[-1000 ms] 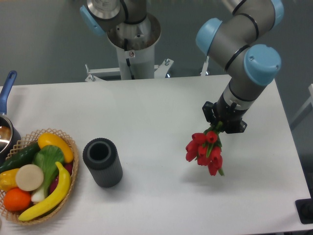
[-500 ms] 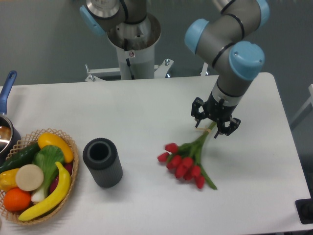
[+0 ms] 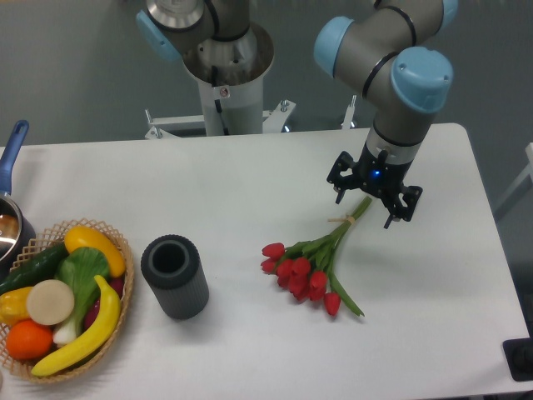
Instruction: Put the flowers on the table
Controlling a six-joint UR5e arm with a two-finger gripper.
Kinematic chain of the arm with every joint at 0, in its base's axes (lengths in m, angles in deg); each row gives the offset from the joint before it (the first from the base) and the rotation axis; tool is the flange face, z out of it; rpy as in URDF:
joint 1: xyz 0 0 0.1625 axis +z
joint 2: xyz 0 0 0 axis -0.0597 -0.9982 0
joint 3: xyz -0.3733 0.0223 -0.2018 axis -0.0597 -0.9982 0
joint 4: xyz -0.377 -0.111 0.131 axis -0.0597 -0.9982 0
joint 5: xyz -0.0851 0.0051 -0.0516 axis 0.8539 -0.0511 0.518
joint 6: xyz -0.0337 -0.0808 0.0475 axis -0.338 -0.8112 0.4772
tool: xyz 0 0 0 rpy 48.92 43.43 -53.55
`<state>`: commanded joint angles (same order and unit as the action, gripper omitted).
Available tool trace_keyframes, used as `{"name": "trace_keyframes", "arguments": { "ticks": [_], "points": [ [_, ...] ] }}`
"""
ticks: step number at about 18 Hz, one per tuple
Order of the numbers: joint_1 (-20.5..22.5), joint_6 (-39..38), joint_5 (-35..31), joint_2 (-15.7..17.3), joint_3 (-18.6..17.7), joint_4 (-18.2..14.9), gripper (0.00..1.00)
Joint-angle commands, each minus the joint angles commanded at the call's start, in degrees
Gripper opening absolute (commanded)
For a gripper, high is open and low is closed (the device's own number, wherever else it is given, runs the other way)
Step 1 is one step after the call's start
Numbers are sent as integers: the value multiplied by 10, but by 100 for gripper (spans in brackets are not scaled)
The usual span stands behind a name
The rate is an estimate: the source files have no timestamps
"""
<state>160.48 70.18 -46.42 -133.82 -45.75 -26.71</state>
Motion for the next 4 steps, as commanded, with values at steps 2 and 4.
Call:
{"name": "trace_keyframes", "arguments": {
  "ticks": [2, 4],
  "points": [
    [-4, 0, -4, -6, 27, 2, 100],
    [-7, 0, -36, -11, 41, -6, 100]
  ]
}}
